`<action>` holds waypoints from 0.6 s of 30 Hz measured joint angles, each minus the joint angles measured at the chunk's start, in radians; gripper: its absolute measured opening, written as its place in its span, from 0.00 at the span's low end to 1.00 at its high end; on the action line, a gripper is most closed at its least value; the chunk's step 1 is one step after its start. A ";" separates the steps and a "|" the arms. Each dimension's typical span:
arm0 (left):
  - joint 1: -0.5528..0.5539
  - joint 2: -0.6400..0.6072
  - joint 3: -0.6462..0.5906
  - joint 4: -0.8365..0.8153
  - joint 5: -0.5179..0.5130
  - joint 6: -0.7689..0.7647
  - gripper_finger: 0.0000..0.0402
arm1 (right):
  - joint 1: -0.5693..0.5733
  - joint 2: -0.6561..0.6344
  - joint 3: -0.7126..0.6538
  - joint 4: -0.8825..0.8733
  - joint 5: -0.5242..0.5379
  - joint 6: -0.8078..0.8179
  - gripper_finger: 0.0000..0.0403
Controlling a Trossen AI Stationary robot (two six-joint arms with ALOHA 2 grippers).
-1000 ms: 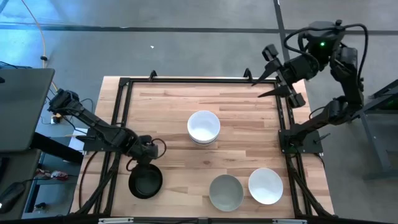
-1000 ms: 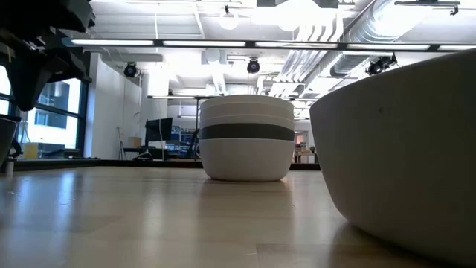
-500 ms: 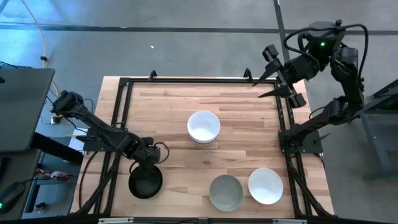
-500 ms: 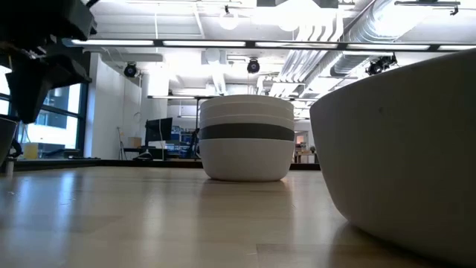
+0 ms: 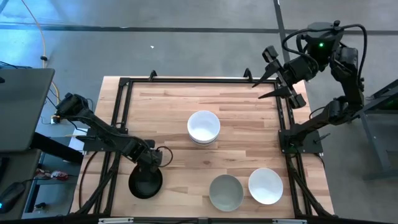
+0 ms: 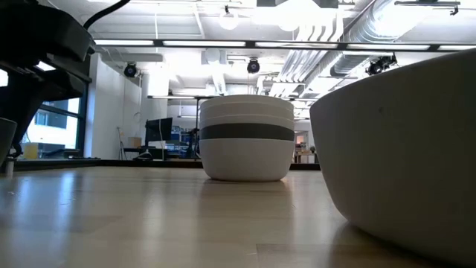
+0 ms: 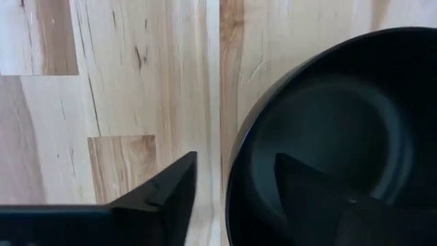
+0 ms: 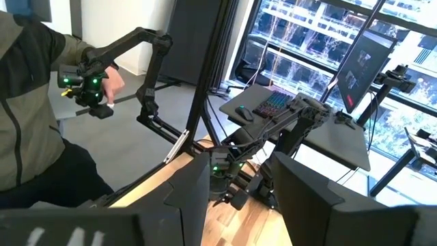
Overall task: Nest bowls inside each other
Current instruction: Stack the black bowl on top of the white bowl
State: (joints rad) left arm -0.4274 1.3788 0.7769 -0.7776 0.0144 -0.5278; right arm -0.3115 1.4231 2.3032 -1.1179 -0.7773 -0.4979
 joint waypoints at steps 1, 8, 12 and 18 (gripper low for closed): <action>0.000 0.000 0.000 -0.001 0.000 0.000 0.41 | 0.000 0.000 0.000 0.000 0.000 0.000 0.37; 0.002 0.000 0.000 -0.005 0.008 0.027 0.08 | 0.000 0.002 -0.001 0.000 0.000 0.000 0.37; 0.007 0.000 0.000 -0.007 0.011 0.027 0.03 | 0.000 0.004 -0.001 -0.007 0.000 0.000 0.37; 0.046 -0.002 0.002 -0.015 0.072 0.063 0.01 | 0.000 0.010 -0.001 -0.008 0.000 0.000 0.37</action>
State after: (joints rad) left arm -0.3810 1.3772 0.7786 -0.7930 0.0859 -0.4644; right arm -0.3115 1.4327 2.3024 -1.1255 -0.7769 -0.4982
